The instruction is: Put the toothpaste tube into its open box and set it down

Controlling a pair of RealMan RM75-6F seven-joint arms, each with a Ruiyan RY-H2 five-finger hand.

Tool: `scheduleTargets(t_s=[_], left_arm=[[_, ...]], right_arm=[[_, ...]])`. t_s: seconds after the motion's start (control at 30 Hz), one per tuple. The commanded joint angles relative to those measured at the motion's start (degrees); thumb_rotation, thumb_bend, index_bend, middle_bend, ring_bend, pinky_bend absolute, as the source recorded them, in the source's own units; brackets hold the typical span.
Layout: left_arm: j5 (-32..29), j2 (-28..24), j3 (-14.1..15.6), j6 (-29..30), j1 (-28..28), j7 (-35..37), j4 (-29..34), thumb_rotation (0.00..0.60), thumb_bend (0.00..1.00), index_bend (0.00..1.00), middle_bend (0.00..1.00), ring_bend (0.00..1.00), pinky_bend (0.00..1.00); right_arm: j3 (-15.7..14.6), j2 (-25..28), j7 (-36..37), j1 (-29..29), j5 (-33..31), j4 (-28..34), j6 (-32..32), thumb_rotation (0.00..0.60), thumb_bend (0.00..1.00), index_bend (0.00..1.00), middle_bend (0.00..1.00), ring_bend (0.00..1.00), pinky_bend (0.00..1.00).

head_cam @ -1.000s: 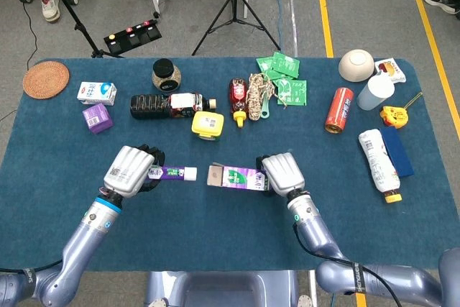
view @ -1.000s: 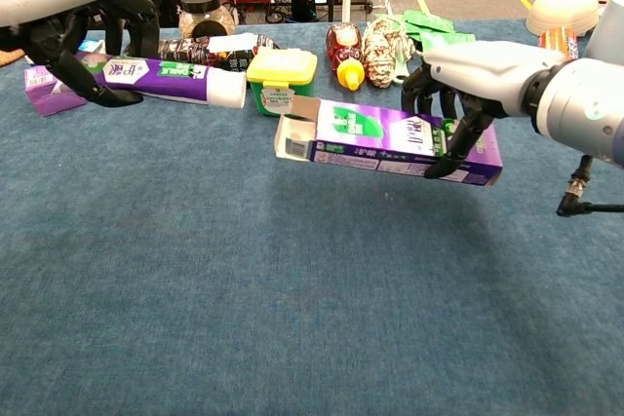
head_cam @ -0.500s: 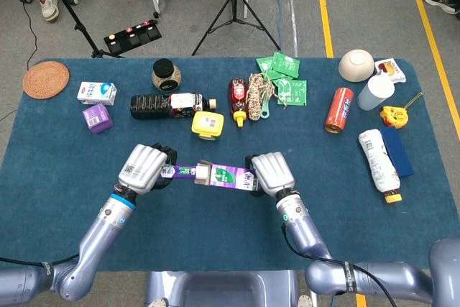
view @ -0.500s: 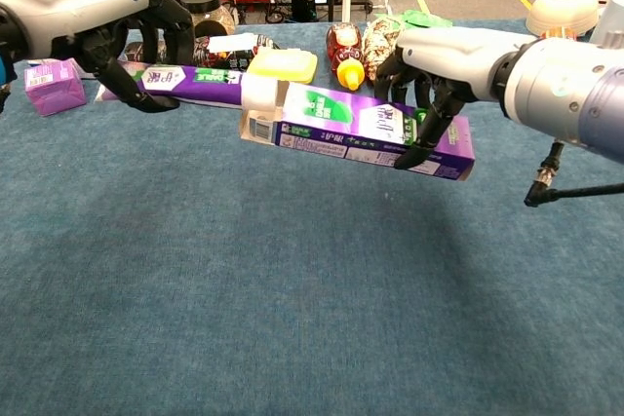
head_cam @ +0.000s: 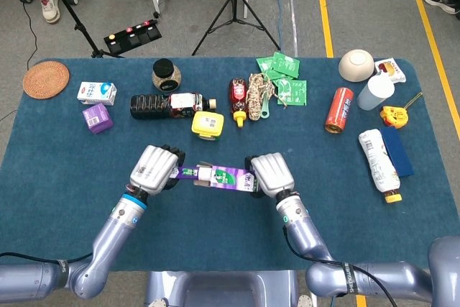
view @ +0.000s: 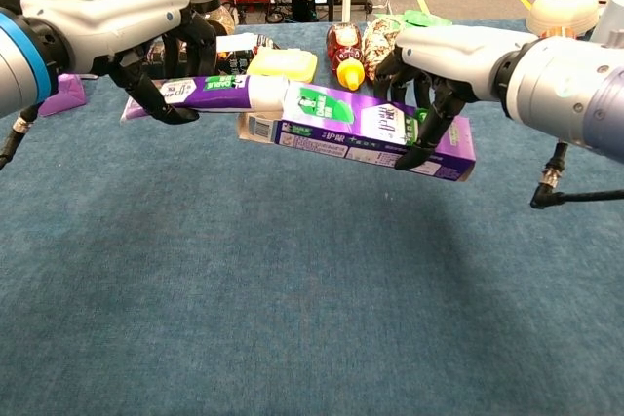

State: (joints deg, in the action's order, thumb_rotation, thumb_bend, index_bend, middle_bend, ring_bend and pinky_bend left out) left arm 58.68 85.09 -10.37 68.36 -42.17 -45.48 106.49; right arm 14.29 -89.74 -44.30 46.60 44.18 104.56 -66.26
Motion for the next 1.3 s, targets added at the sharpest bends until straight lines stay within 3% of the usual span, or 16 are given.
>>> scheduleTargets(t_s=[0.03, 0.7, 1.3], left_arm=[[-0.2, 0.5, 0.3, 0.6, -0.1, -0.4, -0.4, 0.6, 0.29, 0.64, 0.51, 0.46, 0.67], [-0.3, -1.3, 0.9, 1.7, -0.8, -2.3, -0.5, 0.6, 0.29, 0.64, 0.51, 0.46, 0.67], [-5.8, 4.3, 0.4, 7.9, -4.0, -16.2, 2.7, 0.6, 0.29, 0.64, 0.51, 0.47, 0.67]], right_arm=[[-0.1, 0.3, 0.3, 0.1, 0.1, 0.3, -0.1, 0.6, 0.3, 0.54, 0.61, 0.66, 0.65], [-1.2, 1.2, 1.7, 0.8, 0.7, -0.3, -0.8, 0.6, 0.31, 0.54, 0.61, 0.66, 0.65], [-2.2, -0.7, 0.4, 1.5, 1.3, -0.6, -2.9, 0.6, 0.31, 0.54, 0.61, 0.66, 0.65]])
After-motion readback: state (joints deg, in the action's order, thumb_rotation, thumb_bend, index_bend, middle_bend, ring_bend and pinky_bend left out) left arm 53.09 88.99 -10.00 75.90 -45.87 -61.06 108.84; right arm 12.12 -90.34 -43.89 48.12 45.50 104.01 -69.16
